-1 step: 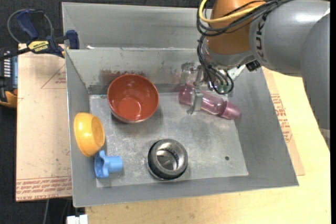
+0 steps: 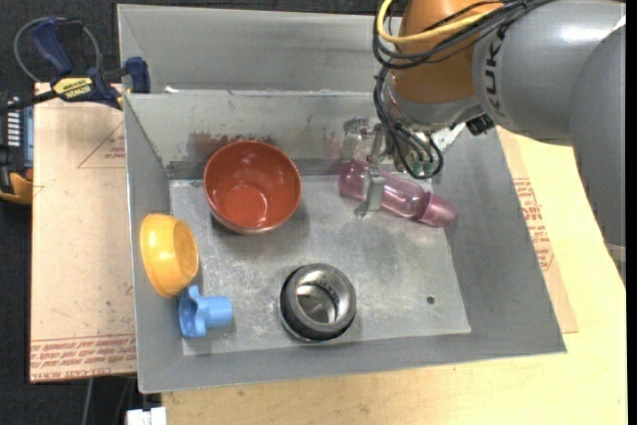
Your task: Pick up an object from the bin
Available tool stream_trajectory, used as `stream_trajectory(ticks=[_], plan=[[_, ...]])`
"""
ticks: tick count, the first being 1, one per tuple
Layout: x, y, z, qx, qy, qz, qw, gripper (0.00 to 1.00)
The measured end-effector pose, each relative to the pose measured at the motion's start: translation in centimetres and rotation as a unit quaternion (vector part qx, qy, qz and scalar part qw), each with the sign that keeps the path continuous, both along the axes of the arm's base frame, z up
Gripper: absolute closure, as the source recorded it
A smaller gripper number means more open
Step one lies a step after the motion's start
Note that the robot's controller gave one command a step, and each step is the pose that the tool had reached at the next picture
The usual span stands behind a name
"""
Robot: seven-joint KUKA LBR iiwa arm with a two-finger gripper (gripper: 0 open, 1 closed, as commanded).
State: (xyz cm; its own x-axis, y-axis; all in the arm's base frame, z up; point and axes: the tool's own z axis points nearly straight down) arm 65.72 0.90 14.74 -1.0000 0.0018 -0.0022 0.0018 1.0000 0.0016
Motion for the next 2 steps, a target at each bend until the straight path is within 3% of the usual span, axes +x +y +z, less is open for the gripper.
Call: stream_trajectory(ticks=[1,2], plan=[[-1.4,-0.2,6.8,0.0,-0.0045,0.015,0.9999,0.0],[-1.1,1.0,17.8,0.001,-0.0029,-0.019,0.9998,0.0]])
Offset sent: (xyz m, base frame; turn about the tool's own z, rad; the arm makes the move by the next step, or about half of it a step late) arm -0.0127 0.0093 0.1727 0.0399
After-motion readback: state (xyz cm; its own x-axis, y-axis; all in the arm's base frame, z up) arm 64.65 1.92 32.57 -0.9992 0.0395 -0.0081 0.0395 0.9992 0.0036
